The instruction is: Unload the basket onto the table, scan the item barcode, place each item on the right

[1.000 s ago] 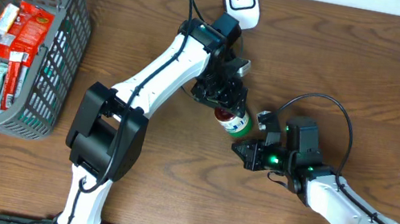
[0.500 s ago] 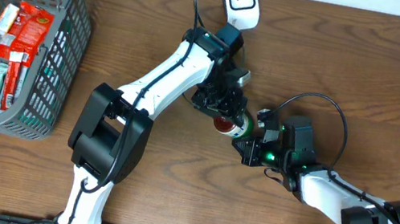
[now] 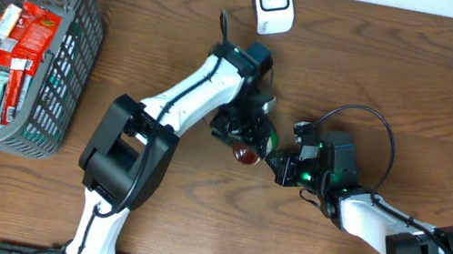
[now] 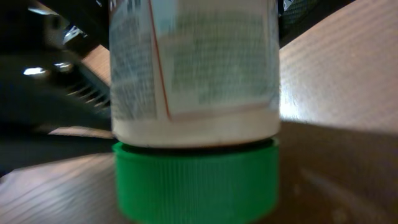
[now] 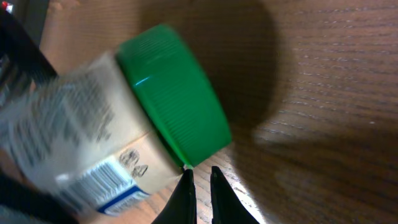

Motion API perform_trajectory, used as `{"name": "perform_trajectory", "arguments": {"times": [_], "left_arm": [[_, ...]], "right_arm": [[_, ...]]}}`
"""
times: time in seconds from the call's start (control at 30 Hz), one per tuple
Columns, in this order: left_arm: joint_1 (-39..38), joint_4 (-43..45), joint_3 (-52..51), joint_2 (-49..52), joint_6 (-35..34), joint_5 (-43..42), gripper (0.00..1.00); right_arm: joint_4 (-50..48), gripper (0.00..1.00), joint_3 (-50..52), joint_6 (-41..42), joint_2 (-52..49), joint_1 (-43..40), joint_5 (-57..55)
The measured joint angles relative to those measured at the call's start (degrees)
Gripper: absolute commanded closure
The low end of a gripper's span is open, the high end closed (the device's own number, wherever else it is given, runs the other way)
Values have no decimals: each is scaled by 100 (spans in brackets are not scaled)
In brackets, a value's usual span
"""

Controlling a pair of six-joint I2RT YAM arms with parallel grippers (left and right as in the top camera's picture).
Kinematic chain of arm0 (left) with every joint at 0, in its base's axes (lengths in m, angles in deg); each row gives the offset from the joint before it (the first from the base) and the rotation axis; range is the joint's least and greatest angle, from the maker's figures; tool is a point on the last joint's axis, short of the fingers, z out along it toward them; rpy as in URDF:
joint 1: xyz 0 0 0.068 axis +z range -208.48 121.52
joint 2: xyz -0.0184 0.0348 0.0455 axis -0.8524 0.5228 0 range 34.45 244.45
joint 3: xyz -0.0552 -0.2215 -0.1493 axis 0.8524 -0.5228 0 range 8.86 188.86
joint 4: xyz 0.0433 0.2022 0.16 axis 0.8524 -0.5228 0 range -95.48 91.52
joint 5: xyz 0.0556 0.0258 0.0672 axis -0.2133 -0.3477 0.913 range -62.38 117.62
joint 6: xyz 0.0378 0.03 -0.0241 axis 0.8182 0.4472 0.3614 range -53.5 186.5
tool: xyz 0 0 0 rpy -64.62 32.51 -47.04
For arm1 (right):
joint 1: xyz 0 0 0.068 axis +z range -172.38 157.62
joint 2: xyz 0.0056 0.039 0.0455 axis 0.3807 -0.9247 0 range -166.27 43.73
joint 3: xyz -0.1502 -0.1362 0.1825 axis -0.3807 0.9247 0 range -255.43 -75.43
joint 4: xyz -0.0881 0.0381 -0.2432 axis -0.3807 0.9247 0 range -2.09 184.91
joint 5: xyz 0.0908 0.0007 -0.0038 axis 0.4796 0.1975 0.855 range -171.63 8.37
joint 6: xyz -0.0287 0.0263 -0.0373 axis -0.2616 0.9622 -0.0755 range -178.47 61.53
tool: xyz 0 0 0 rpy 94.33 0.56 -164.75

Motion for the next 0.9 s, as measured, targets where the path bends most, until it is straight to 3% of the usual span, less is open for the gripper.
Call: {"name": "perform_trajectory", "arguments": {"times": [0.1, 0.17, 0.43, 0.9], "left_arm": [[-98, 2, -68, 0, -28, 120, 31], [-127, -2, -79, 0, -61, 173, 19], [-214, -7, -96, 0, -72, 197, 9], [66, 369, -94, 0, -87, 570, 8]], "right_arm": [[11, 80, 7, -22, 0, -2, -61], [22, 71, 13, -46, 0, -2, -138], [-24, 56, 15, -203, 0, -4, -216], [94, 51, -2, -223, 105, -7, -57]]}}
